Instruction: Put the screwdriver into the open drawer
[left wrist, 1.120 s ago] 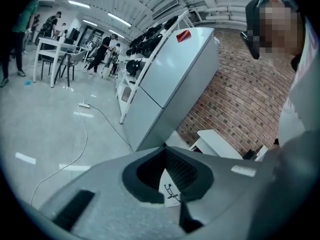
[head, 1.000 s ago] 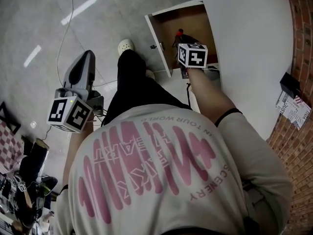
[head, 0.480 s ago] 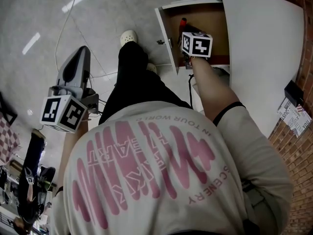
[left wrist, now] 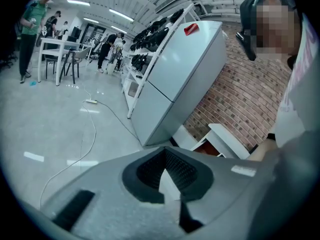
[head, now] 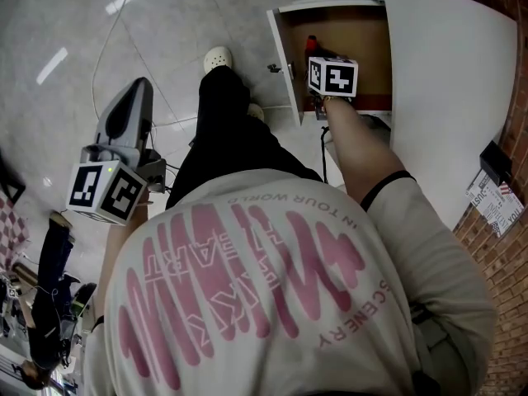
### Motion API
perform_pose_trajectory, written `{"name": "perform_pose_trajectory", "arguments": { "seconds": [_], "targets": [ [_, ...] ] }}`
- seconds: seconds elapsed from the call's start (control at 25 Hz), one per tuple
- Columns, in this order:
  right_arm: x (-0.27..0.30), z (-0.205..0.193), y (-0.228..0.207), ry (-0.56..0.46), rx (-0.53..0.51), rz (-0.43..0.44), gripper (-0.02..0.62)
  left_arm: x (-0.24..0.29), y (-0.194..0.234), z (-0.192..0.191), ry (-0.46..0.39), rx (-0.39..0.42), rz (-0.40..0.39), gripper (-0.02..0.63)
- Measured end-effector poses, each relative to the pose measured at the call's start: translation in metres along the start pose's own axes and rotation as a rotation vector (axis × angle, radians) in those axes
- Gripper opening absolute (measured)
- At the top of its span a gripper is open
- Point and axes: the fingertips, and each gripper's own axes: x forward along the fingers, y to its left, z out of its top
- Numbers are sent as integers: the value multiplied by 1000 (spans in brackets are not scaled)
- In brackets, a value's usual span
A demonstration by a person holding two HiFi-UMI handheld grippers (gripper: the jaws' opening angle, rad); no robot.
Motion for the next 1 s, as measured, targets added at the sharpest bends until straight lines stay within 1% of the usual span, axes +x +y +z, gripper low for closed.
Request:
{"name": "perform_pose_trajectory", "arguments": {
  "seconds": [0.28, 0.48, 0.64, 0.88, 1.0],
  "targets": [
    [6, -10, 4, 35, -47, 13, 91, -7, 3, -8, 0, -8, 25, 5],
    [11, -19, 4, 49, -59, 21, 89, -13, 6, -19, 5, -16, 39, 5],
    [20, -24, 2, 68, -63, 31, 89, -10, 8, -26, 17, -22, 49, 5],
    [27, -29, 6, 92, -90, 55, 87, -10, 5, -32, 22, -23, 56, 5],
    [33, -34, 8, 121, -116, 69, 86, -6, 7, -36, 30, -29, 57, 5]
  ]
}}
